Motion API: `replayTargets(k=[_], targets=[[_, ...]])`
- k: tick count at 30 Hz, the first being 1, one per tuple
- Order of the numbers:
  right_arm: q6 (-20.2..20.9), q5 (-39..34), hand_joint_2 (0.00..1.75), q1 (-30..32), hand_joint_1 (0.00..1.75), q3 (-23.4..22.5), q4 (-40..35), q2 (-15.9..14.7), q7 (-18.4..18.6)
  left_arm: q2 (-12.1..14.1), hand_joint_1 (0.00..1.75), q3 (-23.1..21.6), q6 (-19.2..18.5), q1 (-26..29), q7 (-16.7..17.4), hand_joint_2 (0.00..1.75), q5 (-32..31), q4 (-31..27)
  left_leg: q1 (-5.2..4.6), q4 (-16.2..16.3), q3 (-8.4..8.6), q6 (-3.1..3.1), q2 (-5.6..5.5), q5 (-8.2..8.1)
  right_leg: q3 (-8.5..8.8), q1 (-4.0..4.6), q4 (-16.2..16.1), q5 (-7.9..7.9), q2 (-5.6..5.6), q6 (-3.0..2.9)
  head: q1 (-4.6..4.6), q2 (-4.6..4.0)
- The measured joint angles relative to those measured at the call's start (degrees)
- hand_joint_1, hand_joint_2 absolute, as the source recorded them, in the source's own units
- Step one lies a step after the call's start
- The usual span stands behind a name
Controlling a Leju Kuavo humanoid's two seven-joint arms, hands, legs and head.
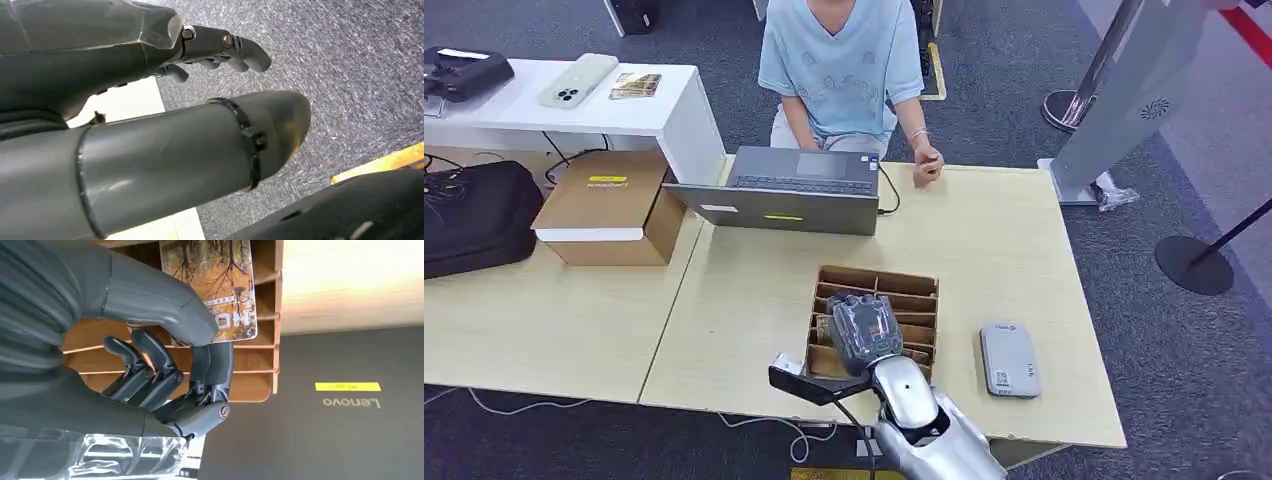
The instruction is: Pass the card to the sensor for recognition and then transmit it.
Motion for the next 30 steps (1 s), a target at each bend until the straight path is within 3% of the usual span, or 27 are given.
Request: replayTargets(k=[21, 24, 30], targets=[[-1.03, -7.41, 1.75, 3.09, 1.75, -0.74, -11.15, -0.81, -4.41, 0.09, 0.00, 0.00, 0.02, 0.07, -0.09, 0.00, -0.04, 0.00, 0.00, 0.00, -0.01, 0.00, 0.00, 0.00, -0.01, 0.00, 0.00, 0.00, 0.00, 0.00, 0.00, 0.00], [-6.96, -8.20, 1.75, 3.06, 1.75, -0.77, -16.06, -1.62, -6.86, 0.09, 0.00, 0.00, 0.15, 0.06, -0.09, 0.00, 0.02, 0.00, 0.00, 0.00, -0.01, 0.00, 0.00, 0.00, -0.01, 0.00, 0.00, 0.00, 0.00, 0.00, 0.00, 0.00], [-12.26, -8.02, 1.75, 2.30, 1.75, -1.31, -20.18, -2.21, -8.98, 0.09, 0.00, 0.00, 0.37, 0.06, -0.11, 0.00, 0.02, 0.00, 0.00, 0.00, -0.01, 0.00, 0.00, 0.00, 0.00, 0.00, 0.00, 0.00, 0.00, 0.00, 0.00, 0.00]])
